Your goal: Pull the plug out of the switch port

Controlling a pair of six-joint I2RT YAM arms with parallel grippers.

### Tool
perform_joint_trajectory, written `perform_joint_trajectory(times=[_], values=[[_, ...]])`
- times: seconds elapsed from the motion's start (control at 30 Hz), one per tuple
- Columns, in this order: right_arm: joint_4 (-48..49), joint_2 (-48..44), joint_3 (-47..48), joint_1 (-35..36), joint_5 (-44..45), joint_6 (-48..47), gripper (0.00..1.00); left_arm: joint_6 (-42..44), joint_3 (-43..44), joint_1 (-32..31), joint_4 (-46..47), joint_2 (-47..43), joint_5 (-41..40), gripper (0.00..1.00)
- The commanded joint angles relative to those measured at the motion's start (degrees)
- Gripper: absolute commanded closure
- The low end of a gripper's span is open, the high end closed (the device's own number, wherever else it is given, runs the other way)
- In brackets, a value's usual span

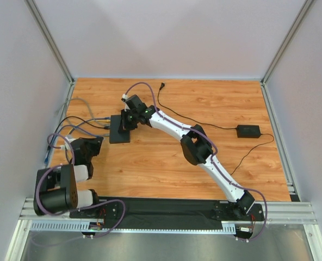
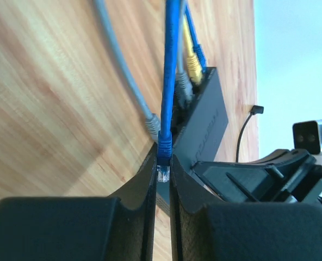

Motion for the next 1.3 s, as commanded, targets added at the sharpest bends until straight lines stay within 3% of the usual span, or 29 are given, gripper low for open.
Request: perform_joint_trajectory(times=[0.0,0.27,0.53,0.77,1.03,1.27], values=[[-6.5,4.0,-2.2,-1.0,4.8,-1.7,0.98,6.5,2.5,0.3,-15.4,-9.1,-2.3,1.0],[-6.2,4.9,-1.1,-1.0,2.8,-1.7,0.96,15.5,9.9,-0.7,-43.7,-36.9,-5.8,1.0],[-4.8,4.4,-2.3,-1.0,0.8,-2.2,0.93,19.1,20.0,-0.8,-64.9,-51.1,-4.9,1.0],[-2.7,2.8,-3.6,-1.0,-0.9,-2.7,0.89,23.6,32.3,-0.8,-76.8,-55.7,-3.2,1.0],[1.9,-0.6,-5.5,-2.3,-5.6,-4.3,0.76,26.6,42.4,-0.9,-81.9,-53.8,5.7,1.0],[7.7,-12.7,-12.9,-5.7,-11.2,-5.5,0.64,27.4,47.5,-4.5,-82.1,-49.5,13.1,1.0]])
